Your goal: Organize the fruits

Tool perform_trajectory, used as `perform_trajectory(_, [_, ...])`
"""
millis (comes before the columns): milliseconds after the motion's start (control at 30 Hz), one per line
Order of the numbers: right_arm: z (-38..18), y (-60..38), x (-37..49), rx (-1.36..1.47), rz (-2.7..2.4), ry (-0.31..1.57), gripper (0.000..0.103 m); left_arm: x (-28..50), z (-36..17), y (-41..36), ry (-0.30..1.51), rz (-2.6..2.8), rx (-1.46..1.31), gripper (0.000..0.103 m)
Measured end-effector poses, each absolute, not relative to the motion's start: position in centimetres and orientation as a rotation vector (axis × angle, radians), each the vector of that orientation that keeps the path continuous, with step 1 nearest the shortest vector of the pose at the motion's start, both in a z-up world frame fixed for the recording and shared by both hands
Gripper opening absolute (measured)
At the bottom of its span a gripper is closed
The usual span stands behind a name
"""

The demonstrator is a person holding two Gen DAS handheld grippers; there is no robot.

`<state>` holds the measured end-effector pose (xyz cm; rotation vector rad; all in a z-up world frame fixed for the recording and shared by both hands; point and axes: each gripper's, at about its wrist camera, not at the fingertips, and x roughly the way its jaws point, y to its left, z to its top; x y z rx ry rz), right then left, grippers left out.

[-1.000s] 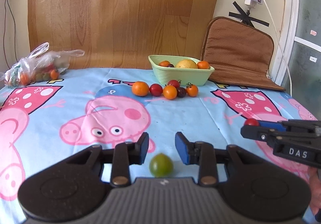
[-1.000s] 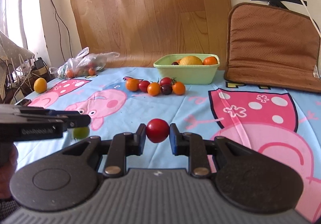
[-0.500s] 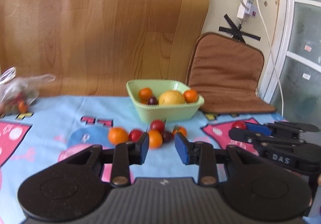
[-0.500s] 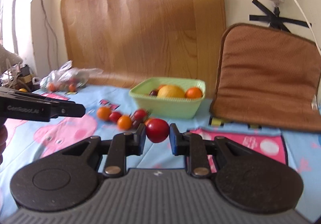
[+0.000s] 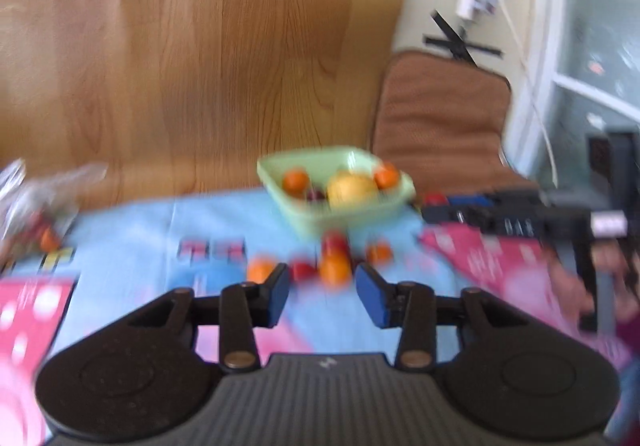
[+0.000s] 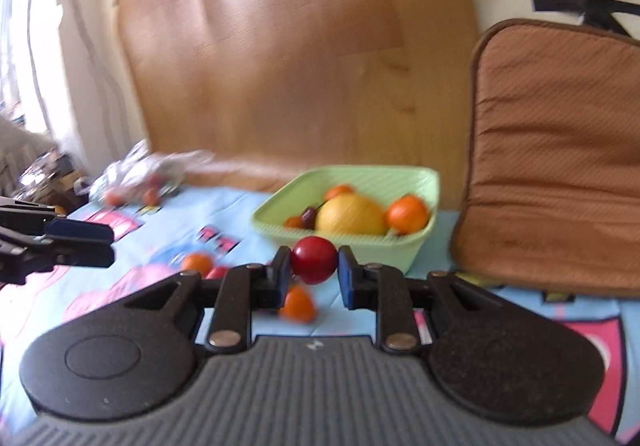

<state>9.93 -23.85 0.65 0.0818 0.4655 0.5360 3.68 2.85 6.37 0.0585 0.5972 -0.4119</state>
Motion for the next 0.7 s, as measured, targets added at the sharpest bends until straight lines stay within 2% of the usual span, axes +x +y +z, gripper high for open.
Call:
perform_trajectory(133, [-0.7, -23.1, 6.1, 0.082, 0.618, 0.522, 0.027, -1.9, 3.2, 3.8, 0.698, -0.380, 0.000, 0.042])
perform_trajectory(200, [-1.0, -22.3, 4.1, 0.057, 0.633, 0.514, 0.027, -3.2, 1.9, 3.7, 0.710, -0.339, 0.010, 0.044])
perform_trajectory(233, [-1.1, -22.0, 3.4, 0.047, 0.645, 0.512, 0.027, -3.4, 1.6, 3.5, 0.704, -0.330, 0.004, 0.050])
perform_trajectory(300, [-1.2, -21.2, 2.3, 0.042, 0.667, 0.529, 0.027, -3.4, 1.2, 3.1, 0.690, -0.332, 0.004, 0.049])
perform_trajectory(333, [-1.3, -20.9, 2.0, 0.041, 0.674, 0.538, 0.027, -3.1, 0.9, 2.9, 0.687, -0.329, 0.020, 0.046])
perform_trajectory(367, [-1.4, -20.8, 2.0, 0.038, 0.676, 0.543, 0.027, -2.8, 0.6, 2.5, 0.702, -0.327, 0.029, 0.027])
perform_trajectory(567, [-2.2, -20.5, 1.1, 0.056, 0.666, 0.574, 0.027, -2.4, 0.7, 2.2, 0.717, -0.359, 0.032, 0.028])
perform_trajectory(700, [-0.6, -20.5, 2.5, 0.033, 0.649, 0.531, 0.027, 1.1, 4.2, 2.1, 0.672, -0.365, 0.032, 0.028])
